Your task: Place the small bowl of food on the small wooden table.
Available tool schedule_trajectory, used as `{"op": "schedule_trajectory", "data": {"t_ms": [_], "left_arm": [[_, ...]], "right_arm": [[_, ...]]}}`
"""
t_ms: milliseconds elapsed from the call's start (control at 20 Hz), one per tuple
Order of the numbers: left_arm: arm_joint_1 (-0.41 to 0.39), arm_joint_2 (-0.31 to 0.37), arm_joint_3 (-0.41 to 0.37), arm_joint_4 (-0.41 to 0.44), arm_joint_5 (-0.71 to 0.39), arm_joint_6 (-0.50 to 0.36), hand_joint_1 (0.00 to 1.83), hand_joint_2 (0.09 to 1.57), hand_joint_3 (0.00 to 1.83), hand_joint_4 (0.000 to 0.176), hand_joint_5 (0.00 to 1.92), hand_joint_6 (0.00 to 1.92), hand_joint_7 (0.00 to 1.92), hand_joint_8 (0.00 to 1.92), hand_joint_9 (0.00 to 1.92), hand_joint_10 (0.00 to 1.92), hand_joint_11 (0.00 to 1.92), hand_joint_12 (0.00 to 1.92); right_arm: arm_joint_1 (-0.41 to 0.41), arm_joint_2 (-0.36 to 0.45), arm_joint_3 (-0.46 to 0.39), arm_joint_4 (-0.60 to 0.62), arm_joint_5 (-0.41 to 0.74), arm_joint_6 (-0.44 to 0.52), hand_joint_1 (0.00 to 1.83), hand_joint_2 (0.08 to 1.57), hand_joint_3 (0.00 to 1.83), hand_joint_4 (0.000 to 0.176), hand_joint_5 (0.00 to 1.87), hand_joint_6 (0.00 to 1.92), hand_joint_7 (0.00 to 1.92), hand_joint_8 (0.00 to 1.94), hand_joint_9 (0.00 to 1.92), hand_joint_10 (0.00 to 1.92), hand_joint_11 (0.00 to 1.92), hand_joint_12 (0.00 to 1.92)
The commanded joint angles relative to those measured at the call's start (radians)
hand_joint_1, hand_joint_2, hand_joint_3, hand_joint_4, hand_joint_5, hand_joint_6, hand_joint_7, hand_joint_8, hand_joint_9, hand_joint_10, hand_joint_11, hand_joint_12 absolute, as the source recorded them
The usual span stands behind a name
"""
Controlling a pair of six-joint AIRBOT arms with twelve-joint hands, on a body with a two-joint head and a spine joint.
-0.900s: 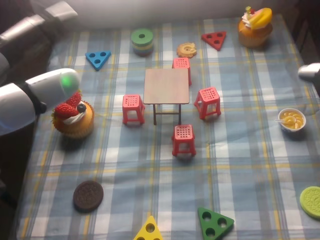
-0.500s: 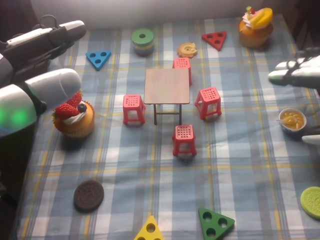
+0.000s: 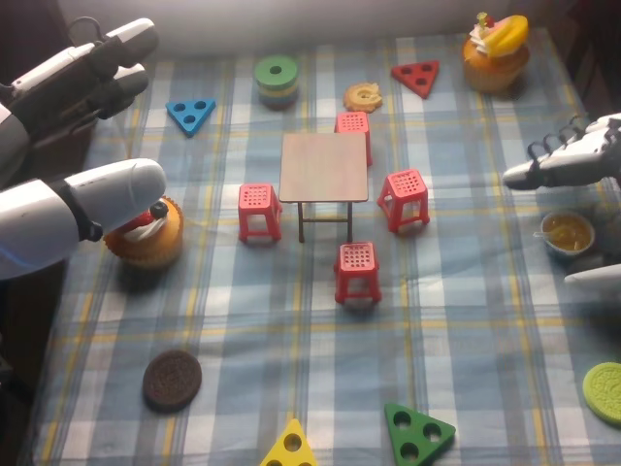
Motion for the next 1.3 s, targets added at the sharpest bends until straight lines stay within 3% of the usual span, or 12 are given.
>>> {"op": "schedule_trajectory", "data": {"t_ms": [0,400,550,700,750,800,900,950,1000,1050,1150,1250], "left_arm": [[-0.010,-0.002,0.005,0.007,-0.114,-0.007,0.48,1.18,0.00,0.176,0.14,0.00,0.29,0.00,0.31,0.00,0.00,0.58],[-0.009,-0.003,0.005,0.002,-0.108,-0.007,0.52,1.18,0.00,0.176,0.15,0.00,0.30,0.00,0.32,0.00,0.00,0.55],[-0.009,-0.005,0.006,0.001,-0.101,-0.008,0.48,1.20,0.00,0.176,0.15,0.00,0.32,0.00,0.33,0.00,0.00,0.52],[-0.009,-0.005,0.005,0.001,-0.099,-0.008,0.49,1.19,0.00,0.176,0.16,0.00,0.30,0.00,0.33,0.00,0.00,0.50],[-0.009,-0.005,0.005,0.001,-0.099,-0.009,0.46,1.20,0.00,0.176,0.16,0.00,0.31,0.00,0.34,0.00,0.00,0.50],[-0.009,-0.006,0.005,0.001,-0.098,-0.010,0.45,1.20,0.00,0.169,0.17,0.00,0.31,0.00,0.33,0.00,0.00,0.47],[-0.009,-0.008,0.005,0.001,-0.096,-0.011,0.39,1.22,0.00,0.171,0.17,0.00,0.36,0.01,0.36,0.01,0.00,0.43],[-0.009,-0.009,0.006,0.001,-0.094,-0.011,0.38,1.22,0.00,0.170,0.17,0.00,0.33,0.00,0.35,0.00,0.00,0.38],[-0.009,-0.009,0.006,0.001,-0.092,-0.012,0.35,1.23,0.00,0.173,0.16,0.00,0.32,0.00,0.34,0.00,0.00,0.35],[-0.009,-0.009,0.006,0.001,-0.092,-0.012,0.37,1.22,0.00,0.175,0.16,0.00,0.32,0.00,0.33,0.00,0.00,0.35],[-0.009,-0.009,0.006,0.001,-0.092,-0.013,0.37,1.22,0.00,0.176,0.17,0.00,0.32,0.00,0.34,0.00,0.00,0.40],[-0.009,-0.009,0.006,0.001,-0.089,-0.013,0.40,1.21,0.00,0.176,0.16,0.00,0.31,0.00,0.33,0.00,0.00,0.41]], "right_arm": [[0.014,-0.001,0.012,0.015,0.084,0.005,0.90,0.97,0.00,0.000,0.59,0.00,0.68,0.00,0.68,0.00,0.44,0.56],[0.027,-0.012,0.035,-0.002,0.026,0.005,0.95,0.97,0.00,0.000,0.72,0.00,0.84,0.01,0.80,0.02,0.34,1.02],[0.028,-0.012,0.039,-0.002,0.014,0.005,1.02,0.97,0.00,0.000,0.81,0.01,0.95,0.02,1.01,0.07,0.65,1.08],[0.028,-0.016,0.042,-0.002,0.011,0.005,1.10,0.99,0.00,0.000,0.92,0.01,1.13,0.04,1.13,0.11,0.65,1.26],[0.030,-0.018,0.043,-0.002,0.010,0.005,1.32,1.02,0.00,0.000,0.95,0.01,1.16,0.55,1.15,0.13,0.67,1.28],[0.031,-0.019,0.044,-0.002,0.008,0.005,1.29,1.06,0.00,0.000,0.95,0.68,1.21,0.69,1.21,0.15,0.78,1.18],[0.037,-0.021,0.044,-0.002,0.008,0.005,1.25,1.07,0.00,0.000,0.99,0.90,1.19,0.70,1.24,0.17,0.82,1.18],[0.040,-0.021,0.044,-0.002,0.008,0.005,1.25,1.06,0.00,0.003,1.02,0.93,1.17,0.67,1.25,0.17,0.85,1.15],[0.045,-0.021,0.044,-0.003,0.008,0.005,1.24,1.07,0.00,0.012,1.02,0.89,1.11,0.81,1.23,0.18,0.82,1.18],[0.052,-0.021,0.044,-0.005,0.009,0.005,1.36,1.05,0.01,0.000,1.05,0.85,1.14,0.65,1.11,0.80,0.91,1.06],[0.072,-0.020,0.043,-0.014,0.018,0.005,1.39,1.06,0.00,0.000,1.07,0.75,1.07,0.77,1.04,1.06,0.96,1.04],[0.095,-0.022,0.038,-0.032,0.036,0.005,1.39,1.07,0.00,0.000,1.09,0.74,1.00,0.89,1.02,1.07,0.94,1.01]]}}
